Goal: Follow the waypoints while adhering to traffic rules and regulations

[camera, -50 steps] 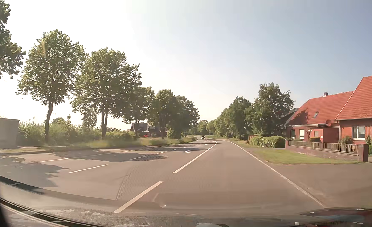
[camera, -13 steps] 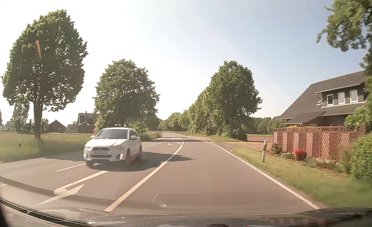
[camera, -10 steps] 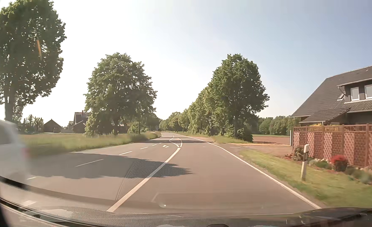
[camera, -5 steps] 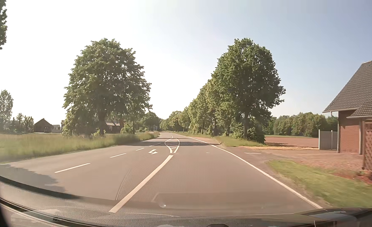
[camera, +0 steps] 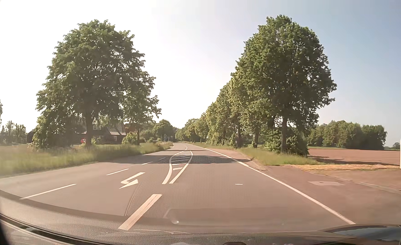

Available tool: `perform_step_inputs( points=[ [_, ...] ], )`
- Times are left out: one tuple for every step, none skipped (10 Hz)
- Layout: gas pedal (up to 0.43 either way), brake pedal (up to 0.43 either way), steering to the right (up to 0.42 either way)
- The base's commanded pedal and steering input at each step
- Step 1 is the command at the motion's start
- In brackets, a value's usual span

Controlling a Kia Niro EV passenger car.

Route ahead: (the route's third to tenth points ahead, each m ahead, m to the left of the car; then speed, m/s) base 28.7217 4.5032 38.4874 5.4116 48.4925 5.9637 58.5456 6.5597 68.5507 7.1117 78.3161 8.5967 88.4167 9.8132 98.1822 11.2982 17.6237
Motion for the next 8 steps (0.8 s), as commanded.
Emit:
perform_step_inputs(
  points=[
    [0.409,0.0,-0.011],
    [0.409,0.0,-0.011],
    [0.409,0.0,-0.011],
    [0.39,0.0,-0.011],
    [0.378,0.0,-0.011],
    [0.358,0.0,-0.011],
    [0.358,0.0,-0.011],
    [0.358,0.0,-0.011]
  ],
)
